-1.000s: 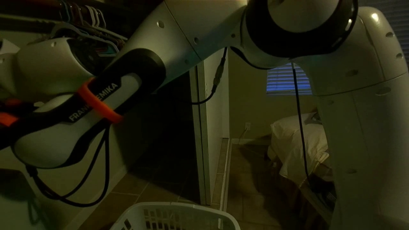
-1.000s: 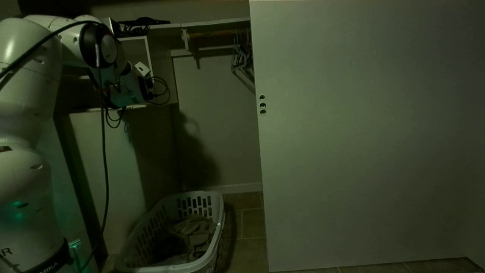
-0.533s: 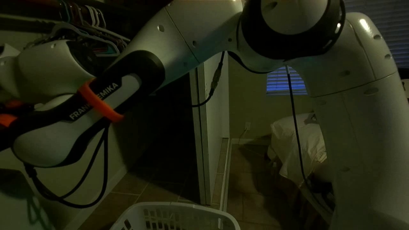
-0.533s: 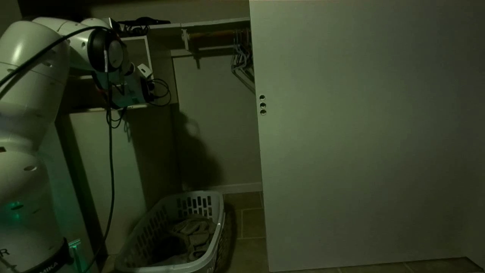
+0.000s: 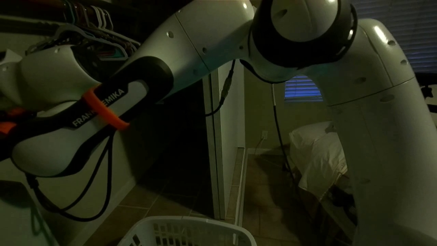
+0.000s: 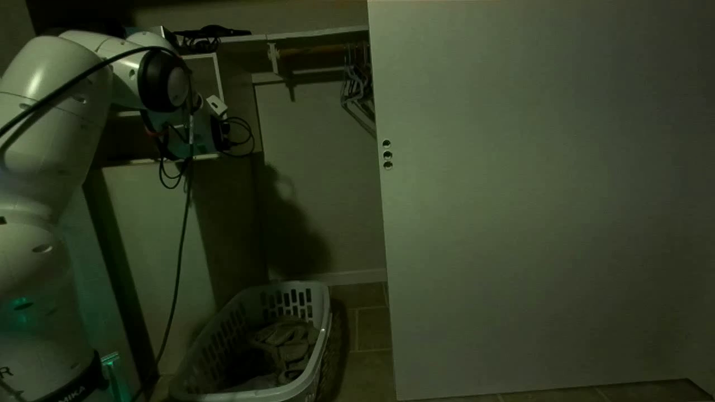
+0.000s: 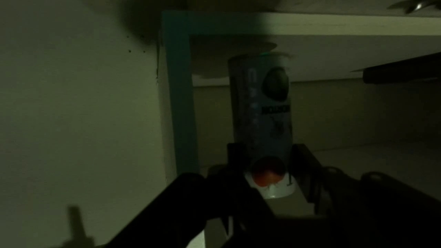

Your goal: Move the black object to the lower shelf

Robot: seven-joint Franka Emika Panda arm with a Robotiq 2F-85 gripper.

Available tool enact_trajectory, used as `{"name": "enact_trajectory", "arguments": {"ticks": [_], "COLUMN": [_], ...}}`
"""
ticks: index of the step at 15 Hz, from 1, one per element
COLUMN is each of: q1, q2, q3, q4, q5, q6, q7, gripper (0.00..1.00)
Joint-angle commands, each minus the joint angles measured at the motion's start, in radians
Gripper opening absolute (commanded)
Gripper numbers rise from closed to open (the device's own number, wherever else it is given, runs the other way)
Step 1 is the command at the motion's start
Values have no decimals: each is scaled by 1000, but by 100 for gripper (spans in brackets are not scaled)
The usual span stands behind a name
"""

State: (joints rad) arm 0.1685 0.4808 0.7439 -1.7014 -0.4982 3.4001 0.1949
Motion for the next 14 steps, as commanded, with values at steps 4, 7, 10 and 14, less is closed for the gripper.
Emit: {"name": "enact_trajectory", "arguments": {"ticks": [4, 7, 10, 14], "q1": [-14, -24, -36, -55], "q2": [56, 65, 63, 61], "q3": [40, 59, 73, 92], "q4": [56, 56, 52, 51], "q5": [-26, -25, -23, -22], "q6": [-23, -33, -50, -63], "q7": [-24, -21, -22, -24], "gripper": [17, 17, 17, 74]}}
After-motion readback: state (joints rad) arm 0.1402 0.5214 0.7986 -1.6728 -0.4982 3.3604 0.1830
